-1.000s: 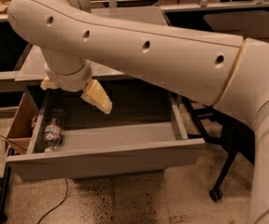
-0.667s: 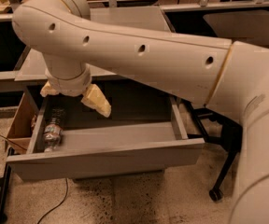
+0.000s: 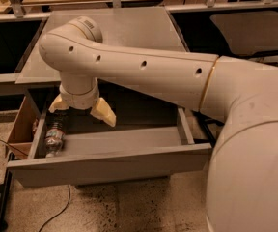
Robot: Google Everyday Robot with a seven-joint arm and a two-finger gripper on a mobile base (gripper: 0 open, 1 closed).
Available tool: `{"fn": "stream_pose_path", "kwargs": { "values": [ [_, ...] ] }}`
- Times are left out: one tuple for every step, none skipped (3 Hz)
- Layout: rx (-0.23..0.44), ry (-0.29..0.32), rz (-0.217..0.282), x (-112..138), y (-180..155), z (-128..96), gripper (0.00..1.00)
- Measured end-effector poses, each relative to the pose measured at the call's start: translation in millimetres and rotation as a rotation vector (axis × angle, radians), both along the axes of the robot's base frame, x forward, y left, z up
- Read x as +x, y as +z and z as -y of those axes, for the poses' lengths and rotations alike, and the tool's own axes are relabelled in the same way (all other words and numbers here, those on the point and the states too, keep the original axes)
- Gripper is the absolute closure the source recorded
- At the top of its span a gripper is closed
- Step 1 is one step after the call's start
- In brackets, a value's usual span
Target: Pick water bottle from top drawer and place on counter
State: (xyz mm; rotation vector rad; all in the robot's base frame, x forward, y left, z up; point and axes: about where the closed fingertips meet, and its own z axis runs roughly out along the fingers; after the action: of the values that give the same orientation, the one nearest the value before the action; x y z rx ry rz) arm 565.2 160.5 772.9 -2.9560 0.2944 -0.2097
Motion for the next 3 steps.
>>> {"fn": "stream_pose_path", "kwargs": {
  "values": [
    [0.021, 0.041, -0.011, 26.1, -30.6, -11.2, 0.0],
    [0.046, 0.079, -0.017, 49.0, -56.3, -33.1, 0.0],
    [0.072, 0.105, -0.024, 64.0, -80.1, -57.3, 0.0]
  ]
}}
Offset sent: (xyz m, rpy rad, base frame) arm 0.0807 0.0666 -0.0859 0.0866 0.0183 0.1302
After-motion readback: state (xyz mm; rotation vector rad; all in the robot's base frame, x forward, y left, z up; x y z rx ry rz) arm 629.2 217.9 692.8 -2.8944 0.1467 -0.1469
